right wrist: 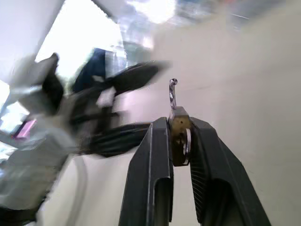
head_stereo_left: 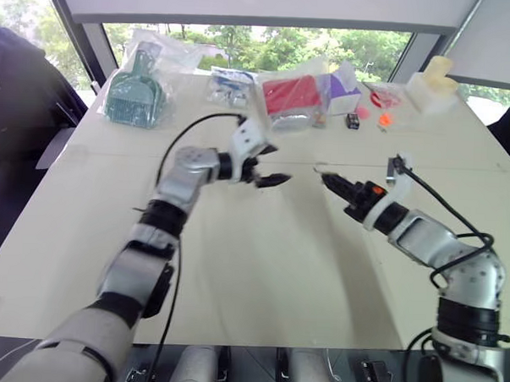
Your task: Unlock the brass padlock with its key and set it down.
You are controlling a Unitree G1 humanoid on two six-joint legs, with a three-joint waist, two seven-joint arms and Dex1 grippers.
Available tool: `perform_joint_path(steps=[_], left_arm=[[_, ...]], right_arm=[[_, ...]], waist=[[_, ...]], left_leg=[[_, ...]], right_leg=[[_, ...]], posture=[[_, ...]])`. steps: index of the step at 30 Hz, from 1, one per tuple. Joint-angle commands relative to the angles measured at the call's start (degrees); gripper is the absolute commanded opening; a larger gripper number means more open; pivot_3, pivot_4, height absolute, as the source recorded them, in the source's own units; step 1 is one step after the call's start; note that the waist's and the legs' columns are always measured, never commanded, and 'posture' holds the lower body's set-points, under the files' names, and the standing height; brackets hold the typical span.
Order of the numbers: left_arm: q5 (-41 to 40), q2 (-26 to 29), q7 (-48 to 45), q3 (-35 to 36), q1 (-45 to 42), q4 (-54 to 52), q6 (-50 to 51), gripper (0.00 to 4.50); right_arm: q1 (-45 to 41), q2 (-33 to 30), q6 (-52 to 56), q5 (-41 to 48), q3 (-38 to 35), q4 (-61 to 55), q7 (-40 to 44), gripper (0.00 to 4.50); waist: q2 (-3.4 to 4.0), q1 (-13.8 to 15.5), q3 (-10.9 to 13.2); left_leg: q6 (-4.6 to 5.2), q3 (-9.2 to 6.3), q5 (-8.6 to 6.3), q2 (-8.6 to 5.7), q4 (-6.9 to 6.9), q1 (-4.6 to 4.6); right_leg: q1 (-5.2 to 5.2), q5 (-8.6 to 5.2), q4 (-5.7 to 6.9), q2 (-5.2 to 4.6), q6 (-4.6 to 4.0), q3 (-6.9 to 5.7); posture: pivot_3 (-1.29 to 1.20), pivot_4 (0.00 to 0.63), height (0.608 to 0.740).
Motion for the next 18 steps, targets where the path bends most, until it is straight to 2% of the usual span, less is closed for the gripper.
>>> perform_joint_path(steps=[1, 4, 6, 8, 9, 15, 16, 18], left_arm=[[-8.9, 5.0, -5.6, 0.2, 4.7, -21.3, 18.1, 4.10], [-14.4, 8.6, -4.3, 1.4, 9.4, -33.5, 30.6, 4.10], [-16.4, 9.6, -2.5, 1.9, 11.5, -38.1, 35.1, 4.10], [-18.1, 9.8, 0.2, 2.9, 13.5, -41.3, 38.4, 4.15], [-18.7, 9.8, 1.2, 3.2, 14.1, -42.2, 39.2, 4.15], [-21.2, 8.3, 7.0, 5.1, 15.5, -43.0, 41.0, 4.15], [-21.6, 8.2, 7.7, 5.4, 15.7, -43.0, 41.2, 4.15], [-22.5, 8.0, 8.7, 5.8, 16.1, -42.7, 41.7, 4.15]], right_arm=[[-1.1, -3.4, 5.1, -1.9, 0.9, 5.7, 3.2, 0.07], [-3.6, -6.3, 6.9, -6.2, 3.2, 10.1, 8.6, 0.07], [-5.1, -7.6, 7.5, -9.0, 4.9, 12.3, 12.1, 0.07], [-6.7, -9.5, 7.2, -13.7, 8.3, 14.9, 17.1, 1.02], [-7.3, -10.0, 6.9, -15.4, 9.5, 15.8, 19.1, 1.30], [-5.6, -20.3, -5.7, -33.5, 20.6, 12.5, 35.6, 4.26], [-4.2, -22.5, -8.5, -36.4, 21.5, 10.8, 37.2, 4.42], [-1.3, -26.0, -13.0, -40.7, 21.2, 7.9, 39.2, 4.42]], waist=[[0.03, -0.4, 0.0], [0.04, -0.3, 0.0], [0.06, -0.3, 0.0], [0.07, -0.3, 0.0], [0.07, -0.3, 0.0], [0.06, 0.2, 0.0], [0.06, 0.5, 0.0], [0.06, 1.0, 0.0]], left_leg=[[-0.03, -0.01, 0.02, 0.00, -0.01, -0.03], [-0.06, -0.02, 0.03, -0.01, 0.02, -0.05], [-0.06, -0.02, 0.03, -0.05, 0.04, 0.00], [-0.06, -0.02, 0.03, -0.05, 0.05, 0.07], [-0.06, -0.02, 0.03, -0.05, 0.05, 0.10], [-0.06, -0.08, 0.03, -0.06, 0.09, 0.11], [-0.06, -0.07, 0.03, -0.09, 0.09, 0.11], [-0.06, -0.06, 0.03, -0.10, 0.09, 0.11]], right_leg=[[-0.04, 0.00, 0.00, -0.01, 0.00, 0.01], [-0.04, 0.00, -0.02, -0.04, -0.01, 0.02], [0.02, -0.03, -0.02, -0.06, -0.05, 0.05], [0.07, -0.06, -0.01, -0.04, -0.12, 0.06], [0.09, -0.08, -0.01, -0.02, -0.14, 0.06], [0.17, -0.01, -0.03, 0.04, -0.01, 0.02], [0.19, -0.01, -0.05, 0.04, -0.01, 0.03], [0.19, -0.02, -0.09, 0.03, -0.01, 0.03]], posture=[[0.00, 0.150, 0.740], [0.00, 0.150, 0.740], [0.00, 0.150, 0.740], [0.00, 0.150, 0.740], [0.00, 0.150, 0.740], [0.00, 0.150, 0.740], [0.00, 0.150, 0.740], [0.00, 0.150, 0.740]])
